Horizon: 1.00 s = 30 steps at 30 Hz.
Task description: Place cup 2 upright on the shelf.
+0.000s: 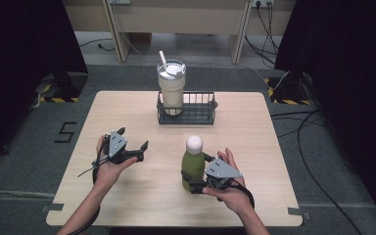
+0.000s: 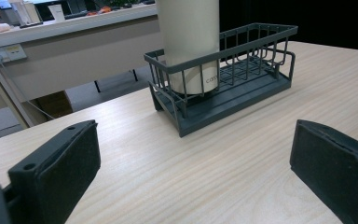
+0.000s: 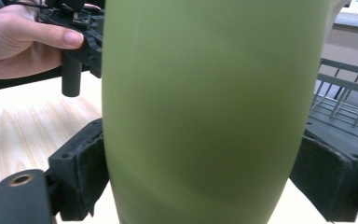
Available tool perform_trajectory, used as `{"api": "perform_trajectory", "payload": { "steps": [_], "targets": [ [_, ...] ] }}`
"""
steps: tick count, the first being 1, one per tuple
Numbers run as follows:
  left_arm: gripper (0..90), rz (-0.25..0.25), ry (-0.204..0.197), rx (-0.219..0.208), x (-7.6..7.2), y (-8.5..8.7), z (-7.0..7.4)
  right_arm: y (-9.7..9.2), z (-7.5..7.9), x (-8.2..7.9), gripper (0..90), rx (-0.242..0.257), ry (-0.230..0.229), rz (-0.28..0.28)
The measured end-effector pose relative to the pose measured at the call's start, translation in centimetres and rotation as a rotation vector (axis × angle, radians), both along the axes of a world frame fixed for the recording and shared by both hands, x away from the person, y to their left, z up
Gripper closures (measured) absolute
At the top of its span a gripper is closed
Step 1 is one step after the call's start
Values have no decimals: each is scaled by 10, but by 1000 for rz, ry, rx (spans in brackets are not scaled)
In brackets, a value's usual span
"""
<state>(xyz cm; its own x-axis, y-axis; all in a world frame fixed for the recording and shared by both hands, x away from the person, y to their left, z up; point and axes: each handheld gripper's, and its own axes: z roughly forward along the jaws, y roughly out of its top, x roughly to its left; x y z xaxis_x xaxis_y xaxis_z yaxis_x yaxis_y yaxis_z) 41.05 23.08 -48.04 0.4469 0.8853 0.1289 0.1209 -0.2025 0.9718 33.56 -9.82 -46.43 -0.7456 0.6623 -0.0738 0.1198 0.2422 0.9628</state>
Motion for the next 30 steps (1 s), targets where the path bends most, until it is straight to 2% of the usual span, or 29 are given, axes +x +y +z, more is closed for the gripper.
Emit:
{"api": "perform_trajectory", "payload": {
  "steps": [7,17,22,23,26,30],
  "targets": [
    [11,1,3,-3,0,1,-2,3,-3,1,200,4,-3,8],
    [11,1,10,1,1,2,-5,2,-3,1,206,10,0,10],
    [11,1,12,-3,1,2,-5,3,-2,-1,198,10,-1,-3],
    [11,0,12,-4,1,2,-5,3,-2,-1,161,20,-1,0],
    [11,-2,11,-5,0,3,-5,2,0,-2,146,19,-8,5],
    [11,-3,13,-6,1,3,-5,2,-2,-3,135,3,-14,4]
  ]
}}
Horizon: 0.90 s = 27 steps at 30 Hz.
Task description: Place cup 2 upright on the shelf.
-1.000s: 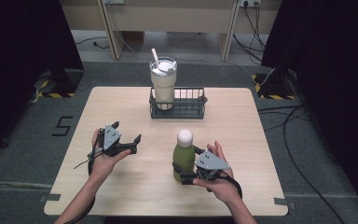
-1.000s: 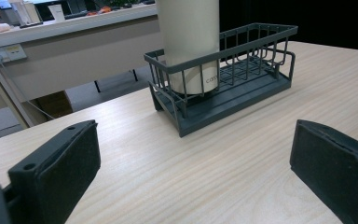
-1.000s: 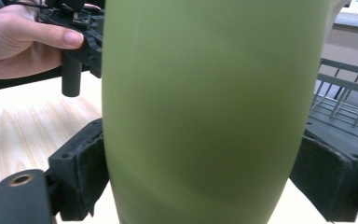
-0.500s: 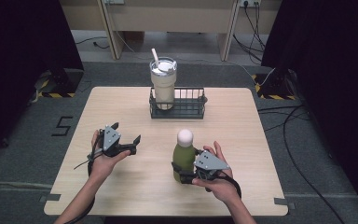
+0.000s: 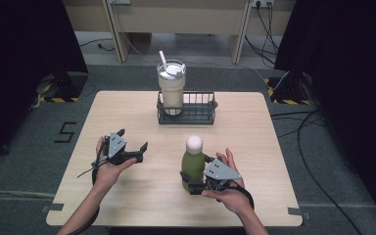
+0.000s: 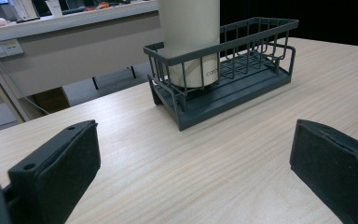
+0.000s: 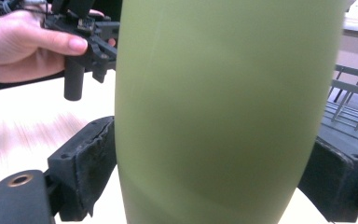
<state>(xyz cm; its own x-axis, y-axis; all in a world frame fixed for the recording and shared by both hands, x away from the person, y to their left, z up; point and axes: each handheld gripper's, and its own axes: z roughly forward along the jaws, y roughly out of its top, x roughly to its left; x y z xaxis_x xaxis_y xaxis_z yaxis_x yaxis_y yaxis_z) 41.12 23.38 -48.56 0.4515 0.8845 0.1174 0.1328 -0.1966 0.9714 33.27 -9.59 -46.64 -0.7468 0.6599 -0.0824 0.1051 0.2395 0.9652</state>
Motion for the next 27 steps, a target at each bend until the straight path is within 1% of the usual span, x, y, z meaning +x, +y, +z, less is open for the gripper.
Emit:
{"api": "perform_trajectory", "payload": {
  "steps": [3,4,5,17,22,25,27],
  "targets": [
    [11,1,-1,0,0,0,0,1,-1,-1,153,-8,-10,-5],
    [11,1,-1,-2,0,1,0,2,-1,-1,193,-15,-16,-14],
    [11,1,-1,-2,0,1,0,1,-1,-1,196,-18,-18,-23],
    [11,6,3,-4,1,2,-1,1,0,-1,201,-19,-24,-12],
    [11,8,6,-4,1,3,-2,3,1,-1,202,-26,-20,-14],
    [12,10,7,-6,1,4,-2,4,1,0,203,-22,-22,-19],
    [11,11,8,-7,1,5,-2,4,2,0,203,-17,-12,-24]
  ]
}}
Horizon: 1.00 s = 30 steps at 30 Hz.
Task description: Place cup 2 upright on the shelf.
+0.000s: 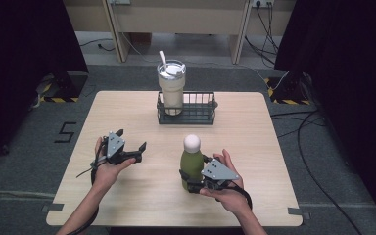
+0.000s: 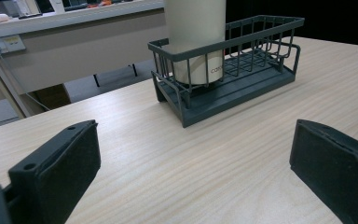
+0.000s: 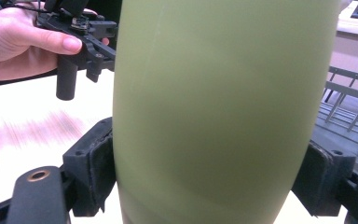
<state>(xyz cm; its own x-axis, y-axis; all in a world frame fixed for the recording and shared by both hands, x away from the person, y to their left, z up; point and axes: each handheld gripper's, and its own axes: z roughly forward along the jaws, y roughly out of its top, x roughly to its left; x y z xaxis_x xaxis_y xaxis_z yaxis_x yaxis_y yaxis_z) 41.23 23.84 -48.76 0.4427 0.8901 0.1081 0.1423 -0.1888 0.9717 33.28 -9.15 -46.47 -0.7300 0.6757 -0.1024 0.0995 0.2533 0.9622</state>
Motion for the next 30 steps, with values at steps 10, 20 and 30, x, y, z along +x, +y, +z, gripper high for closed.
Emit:
{"api": "perform_trajectory", "payload": {
  "steps": [10,20,30],
  "targets": [
    [12,3,4,-6,0,1,-1,-1,2,2,206,10,11,-24],
    [15,3,7,-11,0,1,-1,-4,6,4,207,26,19,-37],
    [15,4,12,-10,0,1,-3,-9,15,9,208,44,6,-76]
  ]
}}
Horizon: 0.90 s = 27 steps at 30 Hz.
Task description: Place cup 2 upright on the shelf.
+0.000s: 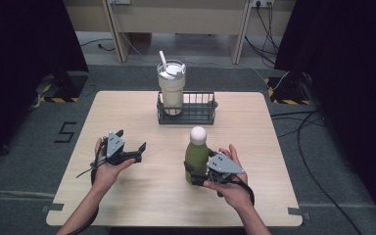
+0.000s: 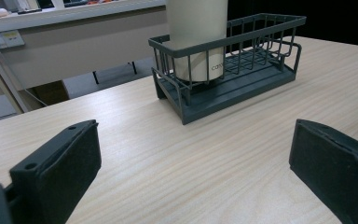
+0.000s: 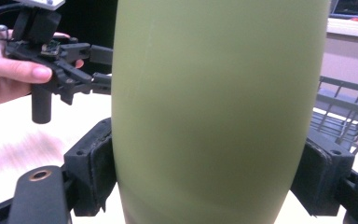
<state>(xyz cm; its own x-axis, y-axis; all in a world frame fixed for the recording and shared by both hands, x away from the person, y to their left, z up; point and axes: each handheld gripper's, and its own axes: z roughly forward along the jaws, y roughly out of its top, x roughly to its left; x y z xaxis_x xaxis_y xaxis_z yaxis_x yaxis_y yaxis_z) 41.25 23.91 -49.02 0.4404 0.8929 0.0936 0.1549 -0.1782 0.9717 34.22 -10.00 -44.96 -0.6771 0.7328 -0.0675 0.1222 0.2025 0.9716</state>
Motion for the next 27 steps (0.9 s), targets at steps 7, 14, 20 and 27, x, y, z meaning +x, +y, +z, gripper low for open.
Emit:
{"api": "perform_trajectory", "payload": {
  "steps": [7,14,20,27],
  "targets": [
    [15,2,2,0,0,0,-1,-3,8,6,208,9,-16,-23],
    [15,1,4,1,0,0,-1,-6,16,14,209,10,-33,-47],
    [15,1,4,1,0,0,-1,-7,20,20,209,13,-33,-65],
    [15,3,4,1,0,1,-2,-9,23,29,209,15,-33,-89]
  ]
}}
